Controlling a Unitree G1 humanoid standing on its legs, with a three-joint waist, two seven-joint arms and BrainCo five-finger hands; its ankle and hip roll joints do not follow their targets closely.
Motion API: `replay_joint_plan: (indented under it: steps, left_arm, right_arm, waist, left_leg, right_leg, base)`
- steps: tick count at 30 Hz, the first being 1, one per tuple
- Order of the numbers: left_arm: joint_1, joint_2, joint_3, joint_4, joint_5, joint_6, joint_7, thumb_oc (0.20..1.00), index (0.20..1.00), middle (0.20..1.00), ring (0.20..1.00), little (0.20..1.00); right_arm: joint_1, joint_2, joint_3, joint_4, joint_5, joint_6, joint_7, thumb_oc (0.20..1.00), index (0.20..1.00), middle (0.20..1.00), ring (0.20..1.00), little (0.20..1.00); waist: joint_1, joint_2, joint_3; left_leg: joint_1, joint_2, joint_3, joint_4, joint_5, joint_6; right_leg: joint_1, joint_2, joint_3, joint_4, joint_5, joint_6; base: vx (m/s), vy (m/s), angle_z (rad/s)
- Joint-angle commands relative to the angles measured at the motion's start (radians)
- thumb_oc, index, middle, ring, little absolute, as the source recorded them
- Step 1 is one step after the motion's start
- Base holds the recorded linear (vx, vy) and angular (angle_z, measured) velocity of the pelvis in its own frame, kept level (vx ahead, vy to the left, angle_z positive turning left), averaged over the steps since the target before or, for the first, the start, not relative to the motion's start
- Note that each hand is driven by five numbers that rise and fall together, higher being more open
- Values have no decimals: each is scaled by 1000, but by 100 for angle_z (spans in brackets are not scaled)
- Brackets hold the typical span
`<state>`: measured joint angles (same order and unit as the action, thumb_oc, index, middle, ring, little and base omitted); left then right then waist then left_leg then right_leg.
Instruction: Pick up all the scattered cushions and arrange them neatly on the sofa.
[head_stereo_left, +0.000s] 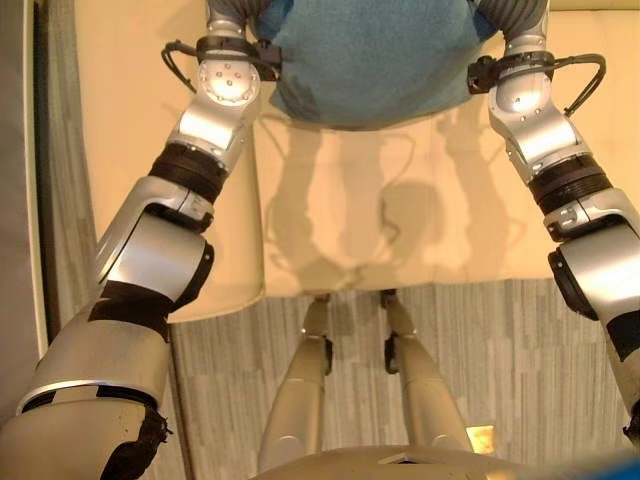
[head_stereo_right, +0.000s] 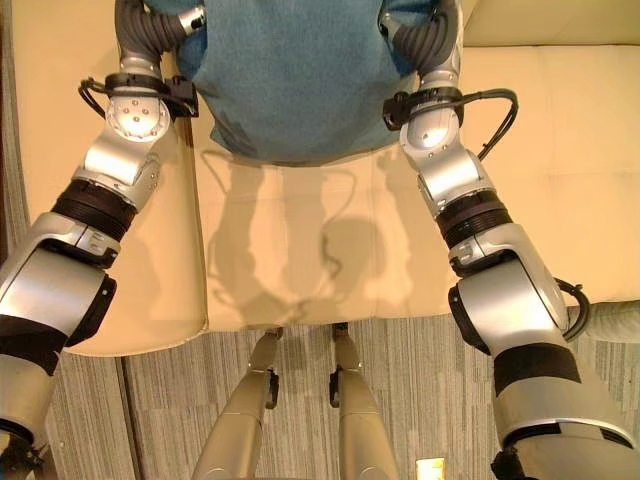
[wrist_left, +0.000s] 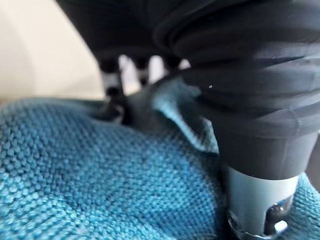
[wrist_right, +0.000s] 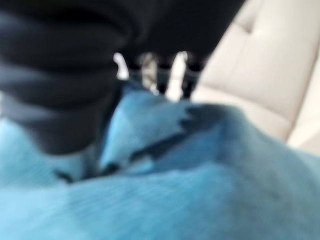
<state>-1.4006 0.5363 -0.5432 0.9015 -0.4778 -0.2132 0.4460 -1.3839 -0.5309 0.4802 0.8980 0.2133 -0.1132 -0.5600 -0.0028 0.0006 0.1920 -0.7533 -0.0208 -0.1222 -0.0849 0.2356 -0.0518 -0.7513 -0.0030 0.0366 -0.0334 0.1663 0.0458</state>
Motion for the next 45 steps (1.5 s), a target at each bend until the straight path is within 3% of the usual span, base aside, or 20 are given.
replay_joint_plan:
  steps: [1, 13, 18, 19, 24, 26, 31, 36, 39, 45]
  left_arm:
    - [-51, -39, -19, 28, 85, -19, 29, 1000, 1000, 1000, 1000, 1000]
    - [-28, 167, 5, 116, 88, -9, 8, 1000, 1000, 1000, 1000, 1000]
    - [95, 239, 71, 42, 71, -42, -16, 1000, 1000, 1000, 1000, 1000]
    - [208, 252, 128, -57, 82, -63, -31, 1000, 1000, 1000, 1000, 1000]
    - [478, 222, 263, -236, 116, -77, -57, 1000, 1000, 1000, 1000, 1000]
    - [783, 161, 395, -426, 145, -94, -126, 1000, 1000, 1000, 1000, 1000]
    - [1085, 86, 480, -503, 223, -65, -218, 1000, 1000, 1000, 1000, 1000]
    - [1267, 23, 510, -437, 261, -39, -292, 1000, 1000, 1000, 1000, 1000]
    - [1376, -43, 488, -279, 320, -6, -344, 1000, 1000, 1000, 1000, 1000]
    - [1417, -129, 456, -13, 374, 27, -373, 1000, 1000, 1000, 1000, 1000]
  right_arm:
    - [-27, -8, 22, -11, -59, 11, -61, 1000, 1000, 1000, 1000, 1000]
    - [-13, -202, 22, 122, 5, 30, -38, 1000, 1000, 1000, 1000, 1000]
    - [112, -278, -28, 69, 36, -7, 11, 1000, 1000, 1000, 1000, 1000]
    - [224, -288, -77, -2, 26, -26, 41, 1000, 1000, 1000, 1000, 1000]
    - [515, -269, -263, -186, -12, -64, 68, 1000, 1000, 1000, 1000, 1000]
    - [804, -210, -396, -322, -66, -84, 155, 1000, 1000, 1000, 1000, 1000]
    - [1086, -147, -484, -388, -57, -108, 310, 1000, 1000, 1000, 1000, 1000]
    - [1240, -105, -505, -347, -93, -93, 385, 1000, 1000, 1000, 1000, 1000]
    - [1335, -37, -473, -244, -125, -74, 431, 1000, 1000, 1000, 1000, 1000]
    - [1368, 35, -399, -66, -171, -46, 462, 1000, 1000, 1000, 1000, 1000]
  waist:
    - [2, -7, -36]
    - [6, -6, -81]
    - [5, -8, -95]
    - [6, -9, -98]
    - [0, -17, -115]
    - [0, -24, -122]
    - [0, -35, -128]
    - [-2, -39, -133]
    - [1, -38, -145]
    - [8, -43, -168]
  left_leg:
    - [22, -21, 16, -2, -77, -22]
    - [59, -29, 10, -2, -104, -22]
    - [95, -26, 16, -2, -107, -24]
    - [129, -25, 17, -2, -117, -23]
    - [223, -20, 26, -2, -145, -22]
    - [305, -17, 36, -2, -173, -19]
    - [422, -14, 41, -2, -197, -9]
    - [511, -9, 45, -2, -205, -1]
    - [582, -1, 44, -2, -212, 6]
    - [655, 8, 46, 1, -225, 12]
  right_leg:
    - [22, -40, -8, -49, 4, 78]
    - [51, -40, -11, -52, -8, 77]
    - [90, -44, -17, -53, -11, 75]
    - [124, -44, -17, -52, -19, 71]
    - [218, -46, -29, -54, -39, 65]
    - [308, -49, -45, -53, -58, 61]
    - [427, -49, -63, -51, -85, 58]
    - [514, -41, -82, -43, -100, 55]
    - [579, -37, -92, -30, -119, 50]
    - [647, -29, -93, -16, -143, 41]
  base:
    - [39, 0, 0]
    - [32, 2, 0]
    - [17, 1, 0]
    - [46, 8, 4]
    - [51, -9, 3]
    - [92, -22, -5]
    - [49, -18, 4]
    - [9, -14, 5]
    - [-23, -9, 6]
    - [-35, -16, 2]
